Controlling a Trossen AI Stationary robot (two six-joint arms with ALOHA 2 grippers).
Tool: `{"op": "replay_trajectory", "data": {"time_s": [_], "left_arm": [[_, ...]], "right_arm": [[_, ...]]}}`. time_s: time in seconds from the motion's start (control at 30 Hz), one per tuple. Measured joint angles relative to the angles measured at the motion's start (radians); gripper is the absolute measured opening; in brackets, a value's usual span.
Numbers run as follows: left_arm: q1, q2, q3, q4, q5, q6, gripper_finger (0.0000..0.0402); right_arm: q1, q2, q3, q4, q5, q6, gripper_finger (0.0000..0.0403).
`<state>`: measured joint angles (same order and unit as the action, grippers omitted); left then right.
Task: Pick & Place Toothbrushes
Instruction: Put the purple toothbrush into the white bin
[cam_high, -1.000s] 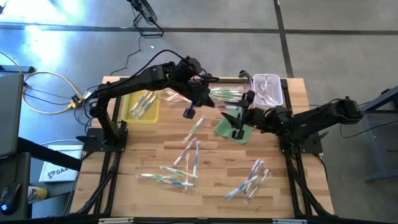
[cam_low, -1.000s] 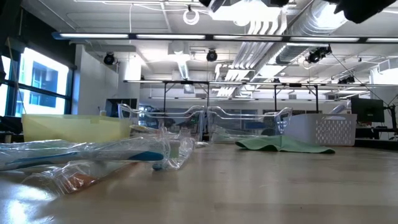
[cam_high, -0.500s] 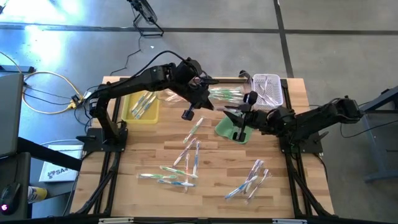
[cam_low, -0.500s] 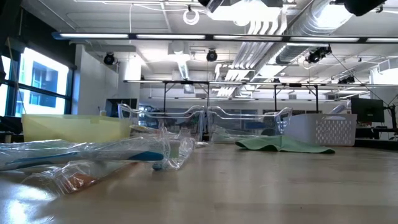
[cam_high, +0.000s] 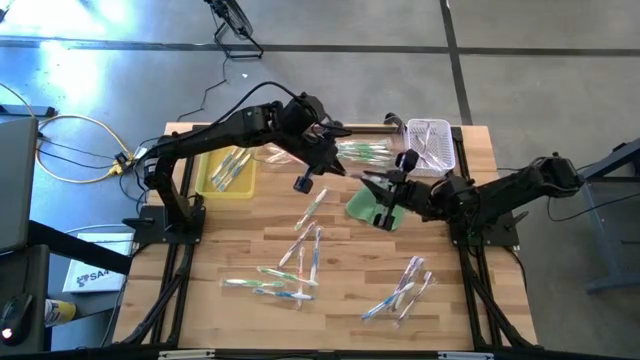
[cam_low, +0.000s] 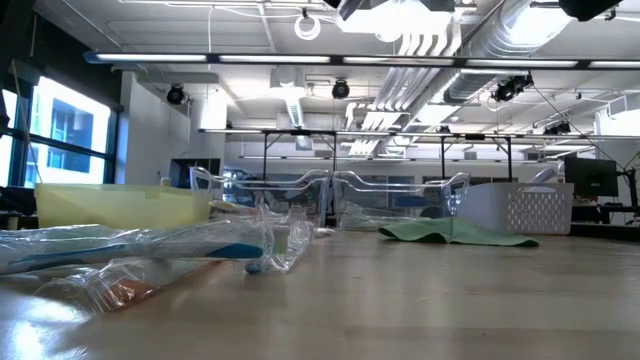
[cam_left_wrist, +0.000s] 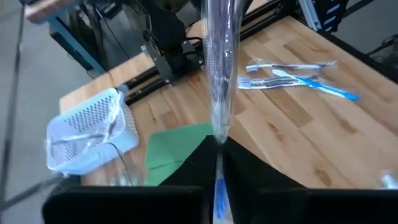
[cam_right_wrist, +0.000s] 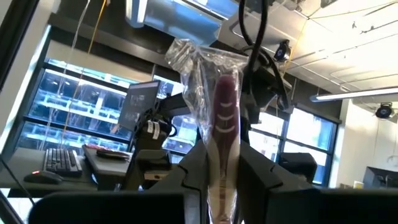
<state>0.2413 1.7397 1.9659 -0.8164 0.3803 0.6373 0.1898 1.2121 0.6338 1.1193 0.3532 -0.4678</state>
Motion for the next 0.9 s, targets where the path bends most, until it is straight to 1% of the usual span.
{"op": "replay_trajectory", "data": {"time_s": [0.1, 0.27, 0.33, 0.4, 0.5, 0.63, 0.77, 0.9], "left_arm": [[0.001, 0.000, 0.000, 0.013, -0.005, 0.011, 0.0059], [0.001, 0.000, 0.000, 0.013, -0.005, 0.019, 0.0133], [0.001, 0.000, 0.000, 0.012, -0.005, 0.021, 0.0157], [0.009, -0.012, 0.000, 0.003, -0.006, 0.016, 0.0173], [0.034, -0.059, 0.000, 0.000, -0.009, 0.029, 0.0180], [0.079, -0.129, 0.001, 0.000, -0.027, 0.049, 0.0172], [0.113, -0.183, 0.001, -0.034, -0.116, 0.073, 0.0158], [0.129, -0.209, 0.002, -0.117, -0.224, 0.074, 0.0145]], "right_arm": [[0.001, 0.001, 0.000, -0.017, 0.011, 0.024, 0.0045], [0.001, 0.001, 0.000, -0.035, 0.017, 0.037, 0.0045], [0.001, -0.004, 0.000, -0.068, 0.056, 0.037, 0.0045], [0.001, -0.021, 0.000, -0.125, 0.117, 0.037, 0.0045], [0.000, -0.069, 0.000, -0.228, 0.190, 0.064, 0.0045], [-0.002, -0.151, 0.000, -0.376, 0.268, 0.120, 0.0045], [-0.010, -0.226, 0.000, -0.508, 0.403, 0.160, 0.0045], [-0.047, -0.259, 0.000, -0.609, 0.503, 0.194, 0.0045]]}}
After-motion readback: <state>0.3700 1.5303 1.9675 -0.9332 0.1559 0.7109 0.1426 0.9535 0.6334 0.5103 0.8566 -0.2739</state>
